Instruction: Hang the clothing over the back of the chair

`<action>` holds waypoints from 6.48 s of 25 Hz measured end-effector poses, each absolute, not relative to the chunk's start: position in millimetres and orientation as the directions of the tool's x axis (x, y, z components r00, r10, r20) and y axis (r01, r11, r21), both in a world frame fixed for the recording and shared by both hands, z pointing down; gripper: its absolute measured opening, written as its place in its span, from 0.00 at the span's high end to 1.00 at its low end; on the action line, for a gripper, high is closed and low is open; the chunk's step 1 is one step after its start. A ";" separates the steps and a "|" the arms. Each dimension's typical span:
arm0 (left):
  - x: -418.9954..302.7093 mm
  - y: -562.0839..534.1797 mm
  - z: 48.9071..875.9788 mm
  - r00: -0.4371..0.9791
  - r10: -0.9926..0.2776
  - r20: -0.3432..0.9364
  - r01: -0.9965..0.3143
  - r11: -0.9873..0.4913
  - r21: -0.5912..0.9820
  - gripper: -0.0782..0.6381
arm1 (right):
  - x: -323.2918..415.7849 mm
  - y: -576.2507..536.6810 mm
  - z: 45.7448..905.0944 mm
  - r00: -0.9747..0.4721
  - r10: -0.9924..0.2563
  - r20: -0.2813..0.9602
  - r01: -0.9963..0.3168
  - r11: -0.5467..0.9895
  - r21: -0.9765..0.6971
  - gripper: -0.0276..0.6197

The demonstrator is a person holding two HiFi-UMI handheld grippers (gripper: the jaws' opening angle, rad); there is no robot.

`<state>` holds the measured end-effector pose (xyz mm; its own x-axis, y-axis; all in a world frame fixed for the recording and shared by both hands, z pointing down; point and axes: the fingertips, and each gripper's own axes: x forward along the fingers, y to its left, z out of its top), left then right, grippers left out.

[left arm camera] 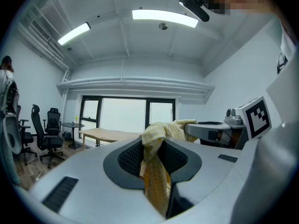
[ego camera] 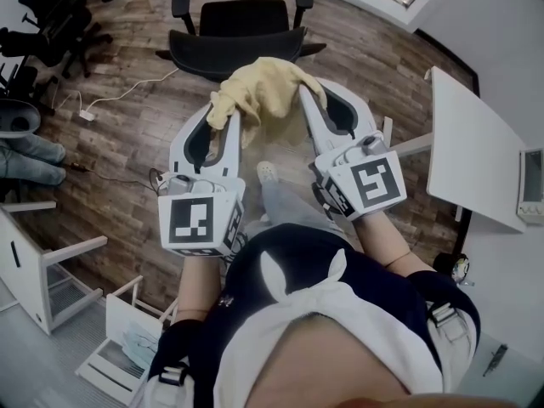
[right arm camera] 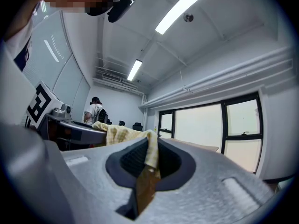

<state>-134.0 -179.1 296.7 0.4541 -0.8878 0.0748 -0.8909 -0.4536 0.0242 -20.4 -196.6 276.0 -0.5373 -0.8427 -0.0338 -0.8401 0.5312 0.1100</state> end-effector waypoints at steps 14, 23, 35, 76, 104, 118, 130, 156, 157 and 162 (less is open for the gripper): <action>-135.5 -243.3 206.8 0.516 -0.855 -0.047 -0.856 -0.515 -0.038 0.76 | -25.0 -257.9 188.8 -0.544 -0.814 -0.201 -0.838 0.518 0.172 0.92; -132.2 -297.6 179.7 0.528 -0.849 -0.035 -0.847 -0.523 -0.090 0.76 | -37.9 -309.9 160.4 -0.578 -0.788 -0.211 -0.813 0.536 0.226 0.92; -121.1 -388.1 206.9 0.496 -0.866 0.062 -0.857 -0.500 -0.125 0.75 | -32.4 -399.6 192.9 -0.573 -0.817 -0.072 -0.813 0.554 0.181 0.91; -143.8 -555.8 370.6 0.428 -0.796 0.428 -0.897 -0.433 0.092 0.72 | -62.4 -561.3 355.2 -0.687 -0.609 0.396 -0.660 0.751 0.009 0.65; -146.3 -563.2 386.6 0.416 -0.735 0.535 -0.873 -0.487 0.009 0.64 | -124.1 -548.4 346.1 -0.835 -0.430 0.342 -0.440 0.897 0.055 0.75; -159.6 -543.5 335.5 0.409 -0.834 0.369 -0.900 -0.436 0.012 0.66 | -111.9 -543.8 330.3 -0.820 -0.512 0.255 -0.526 0.851 0.018 0.91; -134.4 -495.0 297.4 0.454 -0.857 0.245 -0.883 -0.470 -0.005 0.88 | -91.9 -498.8 288.6 -0.771 -0.631 0.086 -0.626 0.776 0.077 0.96; -121.9 -374.9 325.9 0.571 -0.762 0.306 -0.820 -0.548 0.164 0.88 | -96.4 -377.8 306.7 -0.717 -0.686 0.126 -0.693 0.721 -0.014 0.96; -120.8 -372.0 327.3 0.573 -0.759 0.309 -0.819 -0.549 0.168 0.88 | -96.2 -374.9 307.7 -0.713 -0.688 0.135 -0.696 0.718 -0.017 0.96; -121.8 -356.2 340.3 0.581 -0.743 0.332 -0.813 -0.551 0.191 0.88 | -102.2 -355.4 322.4 -0.728 -0.667 0.157 -0.679 0.733 -0.035 0.96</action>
<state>-121.8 -356.2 340.3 0.5812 -0.7431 0.3315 -0.8127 -0.5506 0.1907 -102.2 -355.4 322.4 -0.7283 -0.6671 0.1568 -0.6791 0.7332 -0.0348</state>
